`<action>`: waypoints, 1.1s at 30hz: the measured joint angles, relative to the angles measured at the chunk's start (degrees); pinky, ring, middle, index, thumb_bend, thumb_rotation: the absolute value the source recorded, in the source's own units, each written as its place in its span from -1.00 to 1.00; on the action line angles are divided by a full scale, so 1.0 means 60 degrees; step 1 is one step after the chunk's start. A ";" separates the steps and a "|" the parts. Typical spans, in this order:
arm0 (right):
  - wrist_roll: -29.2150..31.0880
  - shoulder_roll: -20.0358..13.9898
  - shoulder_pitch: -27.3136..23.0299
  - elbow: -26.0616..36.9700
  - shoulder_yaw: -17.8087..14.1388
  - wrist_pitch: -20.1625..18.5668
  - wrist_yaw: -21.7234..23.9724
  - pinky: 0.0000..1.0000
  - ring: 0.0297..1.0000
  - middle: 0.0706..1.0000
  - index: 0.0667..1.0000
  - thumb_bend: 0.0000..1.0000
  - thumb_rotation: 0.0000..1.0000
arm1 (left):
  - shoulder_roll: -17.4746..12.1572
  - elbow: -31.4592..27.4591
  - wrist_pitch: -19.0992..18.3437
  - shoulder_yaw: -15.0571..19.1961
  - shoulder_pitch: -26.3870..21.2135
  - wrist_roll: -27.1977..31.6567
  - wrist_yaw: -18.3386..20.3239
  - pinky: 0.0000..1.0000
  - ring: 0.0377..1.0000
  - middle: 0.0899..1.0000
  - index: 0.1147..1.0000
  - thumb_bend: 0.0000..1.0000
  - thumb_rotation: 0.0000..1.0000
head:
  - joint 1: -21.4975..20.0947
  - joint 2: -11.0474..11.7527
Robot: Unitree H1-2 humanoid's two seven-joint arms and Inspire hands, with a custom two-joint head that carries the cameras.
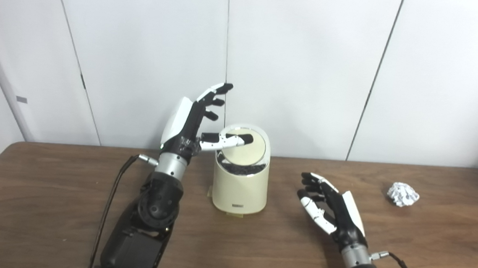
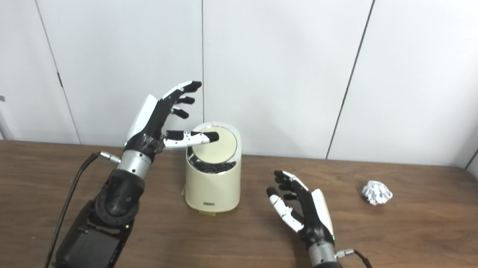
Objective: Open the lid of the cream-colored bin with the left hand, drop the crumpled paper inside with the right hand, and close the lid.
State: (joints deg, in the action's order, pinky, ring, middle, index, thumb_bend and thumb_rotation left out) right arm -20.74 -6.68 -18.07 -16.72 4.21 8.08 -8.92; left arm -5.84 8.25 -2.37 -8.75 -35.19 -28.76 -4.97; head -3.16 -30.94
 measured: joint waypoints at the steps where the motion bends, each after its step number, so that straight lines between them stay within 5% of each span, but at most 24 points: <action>1: 0.0000 0.0000 0.0000 0.0001 0.0000 0.0001 -0.0001 0.36 0.51 0.53 0.54 -0.59 0.43 | -0.0082 0.0123 0.0001 -0.0159 -0.0045 -0.0377 -0.0146 0.21 0.53 0.71 0.73 0.99 -0.58 | 0.0000 0.0015; 5: 0.0006 0.0004 0.0001 -0.0004 0.0000 0.0008 -0.0002 0.34 0.50 0.52 0.53 -0.60 0.36 | -0.0485 0.0926 0.0105 -0.1021 -0.0298 -0.2121 -0.0950 0.50 0.77 0.75 0.77 1.00 -0.69 | -0.0029 0.0015; 9: -0.0005 0.0008 0.0000 -0.0005 0.0007 0.0012 -0.0006 0.34 0.50 0.52 0.54 -0.60 0.38 | -0.0692 0.1510 0.0298 -0.1305 -0.0498 -0.2795 -0.1445 0.51 0.80 0.76 0.77 1.00 -0.68 | -0.0029 0.0000; 19: 0.0055 0.0009 0.0001 -0.0003 0.0001 0.0008 -0.0003 0.36 0.52 0.53 0.55 -0.57 0.38 | -0.0725 0.1988 0.0318 -0.1406 -0.0576 -0.3186 -0.1976 0.49 0.77 0.72 0.73 0.98 -0.61 | -0.0029 0.0015; 28: 0.0047 0.0010 0.0001 -0.0006 0.0007 0.0010 -0.0003 0.38 0.53 0.54 0.55 -0.57 0.41 | -0.0726 0.2010 0.0293 -0.1398 -0.0598 -0.3159 -0.2044 0.53 0.76 0.71 0.72 0.76 -0.20 | -0.0029 0.0015; 33: 0.0046 0.0019 0.0001 -0.0006 0.0008 0.0010 -0.0003 0.38 0.52 0.54 0.55 -0.58 0.38 | -0.0717 0.1954 0.0132 -0.1418 -0.0605 -0.3248 -0.2040 0.53 0.76 0.71 0.72 0.97 -0.15 | -0.0029 0.0000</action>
State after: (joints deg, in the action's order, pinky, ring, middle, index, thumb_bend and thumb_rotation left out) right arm -20.46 -6.56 -18.06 -16.75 4.26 8.14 -8.94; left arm -10.14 19.98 -1.57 -17.26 -38.82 -48.25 -17.21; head -3.34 -30.94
